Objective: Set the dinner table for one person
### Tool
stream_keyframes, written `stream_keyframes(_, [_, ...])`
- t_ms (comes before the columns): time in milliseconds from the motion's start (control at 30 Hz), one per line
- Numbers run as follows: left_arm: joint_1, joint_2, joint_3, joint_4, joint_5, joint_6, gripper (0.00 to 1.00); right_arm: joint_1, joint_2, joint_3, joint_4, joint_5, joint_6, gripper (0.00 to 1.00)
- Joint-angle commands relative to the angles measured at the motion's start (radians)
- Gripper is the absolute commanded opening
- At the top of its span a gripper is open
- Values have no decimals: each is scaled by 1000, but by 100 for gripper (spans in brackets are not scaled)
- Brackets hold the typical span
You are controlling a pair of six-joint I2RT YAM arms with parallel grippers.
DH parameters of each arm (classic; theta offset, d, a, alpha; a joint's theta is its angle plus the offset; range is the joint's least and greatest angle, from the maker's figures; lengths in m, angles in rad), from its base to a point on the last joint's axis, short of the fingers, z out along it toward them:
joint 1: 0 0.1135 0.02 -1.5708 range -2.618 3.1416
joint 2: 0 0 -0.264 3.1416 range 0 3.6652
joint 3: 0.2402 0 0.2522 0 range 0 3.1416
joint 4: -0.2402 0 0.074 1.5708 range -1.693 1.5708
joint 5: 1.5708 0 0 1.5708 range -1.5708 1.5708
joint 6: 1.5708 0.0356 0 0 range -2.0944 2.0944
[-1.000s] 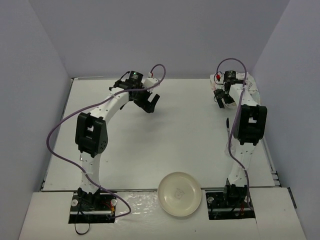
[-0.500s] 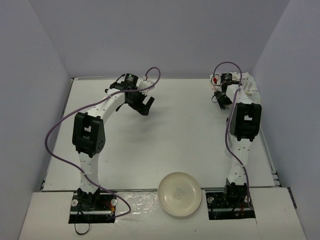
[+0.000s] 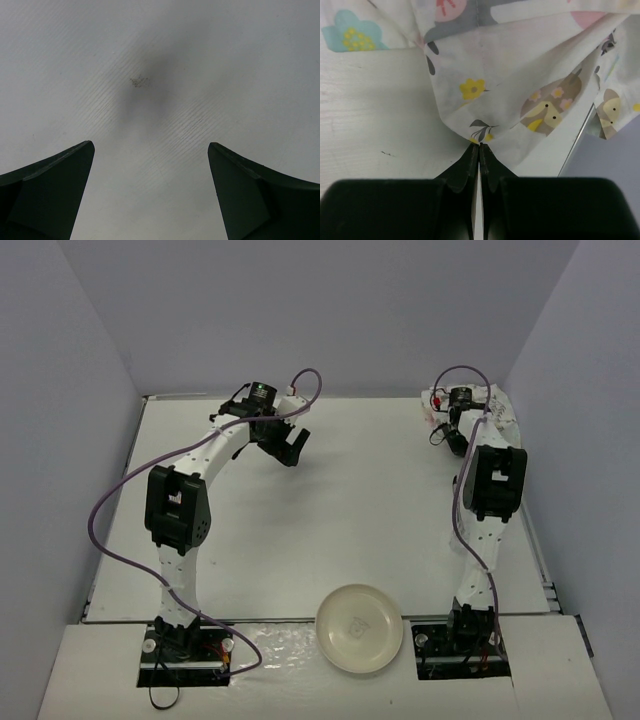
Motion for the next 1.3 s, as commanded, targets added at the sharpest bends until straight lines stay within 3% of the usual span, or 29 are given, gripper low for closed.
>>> stream_keyframes(0, [2, -37, 45, 3, -9, 1, 97, -10, -157, 112, -10, 13, 39, 0])
stream_keyframes(133, [2, -49, 30, 2, -24, 6, 97, 40, -341, 189, -13, -87, 89, 0])
stream_keyframes(433, [2, -80, 15, 8, -25, 16, 97, 299, -861, 50, -33, -812, 28, 0])
stream_keyframes(600, [7, -114, 11, -2, -45, 40, 97, 233, -944, 191, -93, -1038, 113, 0])
stream_keyframes(767, [73, -201, 20, -44, -37, 71, 97, 190, -1003, 97, -110, -982, 75, 0])
stream_keyframes(967, [222, -304, 13, -132, -14, 125, 97, 202, -975, -172, -84, -894, 17, 0])
stream_keyframes(1133, [302, -388, -53, -165, -6, 184, 97, 252, -871, -376, -27, -809, -17, 0])
stream_keyframes(1267, [302, -442, -82, -233, 77, 214, 97, 261, -721, -407, -24, -717, -33, 0])
